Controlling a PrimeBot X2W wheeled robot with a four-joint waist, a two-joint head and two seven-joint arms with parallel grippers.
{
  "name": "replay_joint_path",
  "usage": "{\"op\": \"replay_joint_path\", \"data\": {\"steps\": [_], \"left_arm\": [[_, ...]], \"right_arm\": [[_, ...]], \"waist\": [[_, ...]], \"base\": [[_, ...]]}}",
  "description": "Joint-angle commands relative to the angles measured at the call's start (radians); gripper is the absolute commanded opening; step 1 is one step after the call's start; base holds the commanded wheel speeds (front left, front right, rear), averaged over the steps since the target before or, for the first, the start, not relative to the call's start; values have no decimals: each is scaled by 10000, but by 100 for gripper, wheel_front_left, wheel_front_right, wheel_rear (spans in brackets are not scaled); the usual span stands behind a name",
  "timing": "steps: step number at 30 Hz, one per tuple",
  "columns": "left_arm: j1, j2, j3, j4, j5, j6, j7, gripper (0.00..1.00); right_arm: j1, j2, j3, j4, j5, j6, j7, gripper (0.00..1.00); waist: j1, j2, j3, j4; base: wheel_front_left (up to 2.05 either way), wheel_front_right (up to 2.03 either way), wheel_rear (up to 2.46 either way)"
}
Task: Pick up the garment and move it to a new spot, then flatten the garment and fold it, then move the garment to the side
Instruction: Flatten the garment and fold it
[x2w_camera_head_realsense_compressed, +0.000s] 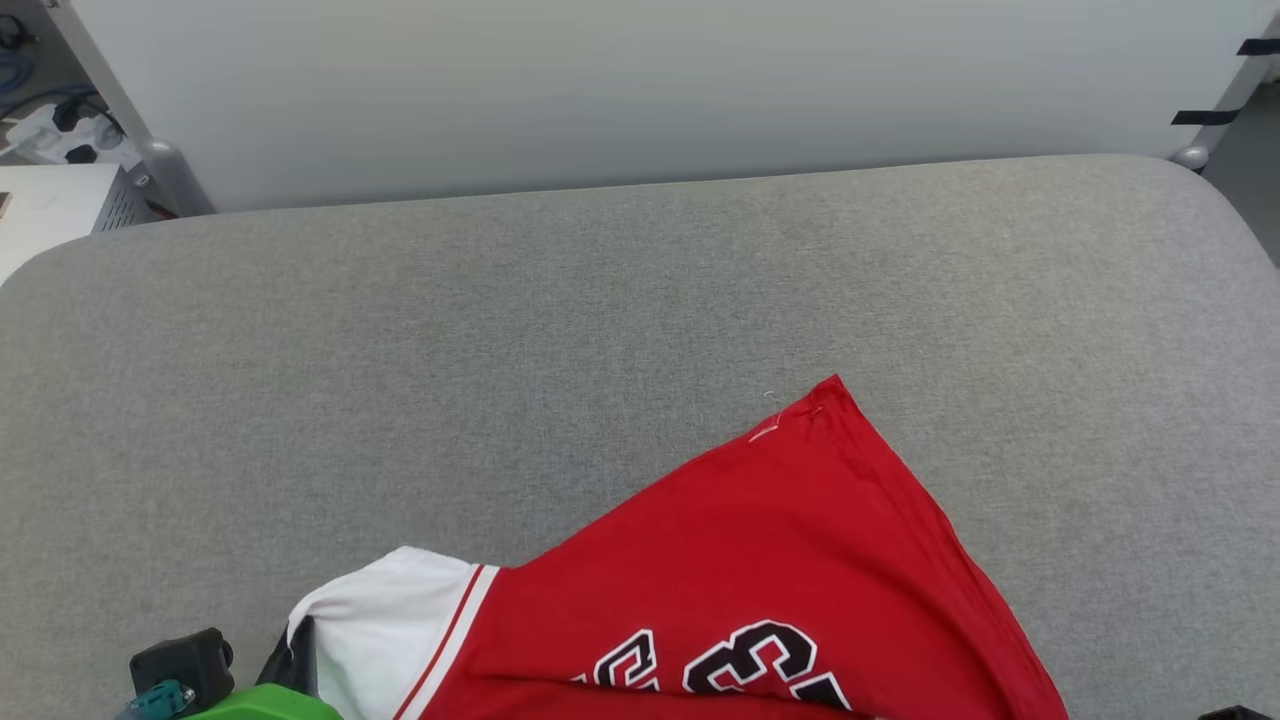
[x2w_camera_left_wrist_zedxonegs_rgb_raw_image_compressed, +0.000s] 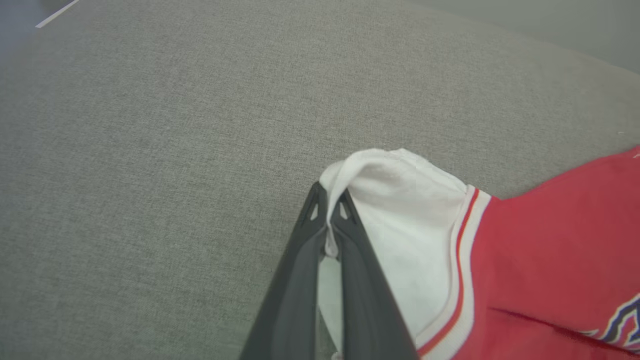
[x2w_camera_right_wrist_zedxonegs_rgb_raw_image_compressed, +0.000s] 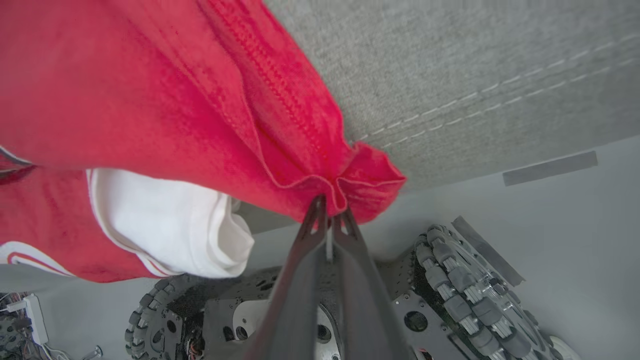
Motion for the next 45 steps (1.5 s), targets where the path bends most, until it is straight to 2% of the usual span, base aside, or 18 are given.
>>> {"op": "replay_joint_path", "data": {"steps": [1, 2, 3, 10, 14, 17, 22, 29, 35, 45], "left_arm": [[69, 12, -13, -20, -48, 79, 32, 0], [42, 2, -65, -59, -13, 104, 51, 0], [20, 7, -100, -117, 15, 122, 67, 0], [-169, 71, -205, -528, 198, 251, 136, 0], [-448, 74, -323, -822, 333, 298, 213, 0], [-730, 28, -480, -959, 448, 269, 250, 0], [-1259, -138, -813, -971, 614, 141, 277, 0], [-1938, -368, -1171, -811, 732, -136, 213, 0], [-2464, -511, -1389, -714, 857, -325, 104, 0], [-3055, -784, -1606, -341, 858, -656, -209, 0]], "right_arm": [[-34, 31, -18, -23, -80, -7, -232, 77], [-203, 36, 1, -58, -195, -7, -702, 100], [-443, -54, -2, -152, -359, -7, -1328, 100], [-1733, -391, -108, -361, -1135, -7, -3948, 100], [-2830, -624, 296, 163, -1362, -7, -4773, 100], [-3677, -1010, 766, 735, -1299, -7, -4834, 100], [-5088, -1938, 1907, 1549, -778, -7, -3934, 100], [-7131, -3264, 3657, 2254, 592, -7, -884, 100], [-8378, -3649, 4711, 2630, 1016, -7, 925, 100], [-8895, -3836, 5594, 4029, 1534, -7, 1901, 100]], "waist": [[0, 0, 2, -64], [0, 0, 33, -70], [0, 0, 39, -64], [0, 0, 259, 139], [0, 0, 504, 394], [0, 0, 703, 663], [0, 0, 1000, 1183], [0, 0, 1435, 1815], [0, 0, 1804, 2289], [0, 0, 2482, 2807]], "base": [[0, 0, 0], [0, 0, 0], [0, 0, 0], [0, 0, 0], [0, 0, 0], [0, 0, 0], [0, 0, 0], [0, 0, 0], [0, 0, 0], [0, 0, 0]]}}
